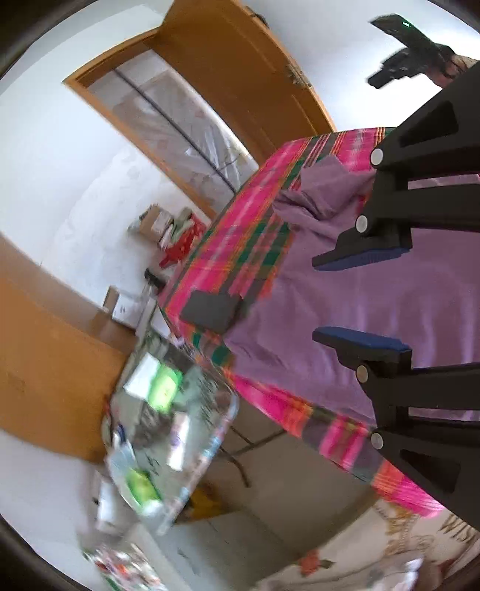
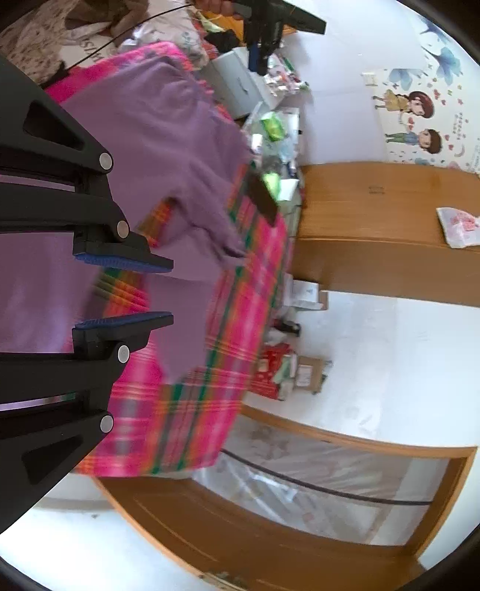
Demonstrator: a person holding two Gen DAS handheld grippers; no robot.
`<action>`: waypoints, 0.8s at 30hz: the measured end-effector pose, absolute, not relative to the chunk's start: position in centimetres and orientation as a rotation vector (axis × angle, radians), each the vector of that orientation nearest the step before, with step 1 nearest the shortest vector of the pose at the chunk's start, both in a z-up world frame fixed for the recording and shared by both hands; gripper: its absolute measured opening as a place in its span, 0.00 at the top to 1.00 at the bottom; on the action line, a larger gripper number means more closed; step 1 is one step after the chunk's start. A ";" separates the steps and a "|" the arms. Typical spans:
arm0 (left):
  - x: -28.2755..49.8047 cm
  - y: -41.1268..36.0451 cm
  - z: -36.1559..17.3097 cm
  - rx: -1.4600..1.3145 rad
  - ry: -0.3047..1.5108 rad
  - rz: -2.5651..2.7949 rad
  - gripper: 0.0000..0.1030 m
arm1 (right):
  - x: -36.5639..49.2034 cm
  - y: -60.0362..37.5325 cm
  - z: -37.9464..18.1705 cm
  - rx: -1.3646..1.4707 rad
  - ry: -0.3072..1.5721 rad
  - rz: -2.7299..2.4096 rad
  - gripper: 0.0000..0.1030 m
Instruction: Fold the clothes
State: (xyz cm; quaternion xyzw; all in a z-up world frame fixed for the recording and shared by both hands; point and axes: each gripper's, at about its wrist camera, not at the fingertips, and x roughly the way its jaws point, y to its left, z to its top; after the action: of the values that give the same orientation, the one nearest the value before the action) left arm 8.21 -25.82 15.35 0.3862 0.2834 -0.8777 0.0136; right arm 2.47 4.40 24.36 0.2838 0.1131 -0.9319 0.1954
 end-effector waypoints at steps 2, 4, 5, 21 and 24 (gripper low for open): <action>6.0 -25.0 16.8 1.239 0.830 -2.769 0.69 | 0.5 4.1 26.3 0.772 0.292 -2.615 0.78; 4.0 -24.3 18.2 1.257 0.779 -2.793 0.69 | -1.6 3.9 28.5 0.741 0.249 -2.608 0.78; 3.2 -23.8 18.9 1.256 0.745 -2.820 0.69 | -2.6 3.8 29.5 0.725 0.224 -2.602 0.78; -9.8 -23.0 7.0 1.721 0.479 -2.614 0.68 | -19.2 -2.5 16.7 1.078 0.097 -2.287 0.72; -11.0 -23.5 5.6 1.773 0.503 -2.605 0.68 | -21.1 -3.2 14.8 1.103 0.084 -2.231 0.60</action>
State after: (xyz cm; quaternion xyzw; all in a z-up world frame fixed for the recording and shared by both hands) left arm -10.96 -23.48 5.61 0.5554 0.1577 -0.8161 -0.0249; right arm -21.11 -3.24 14.79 0.4197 0.0319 -0.8487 0.3201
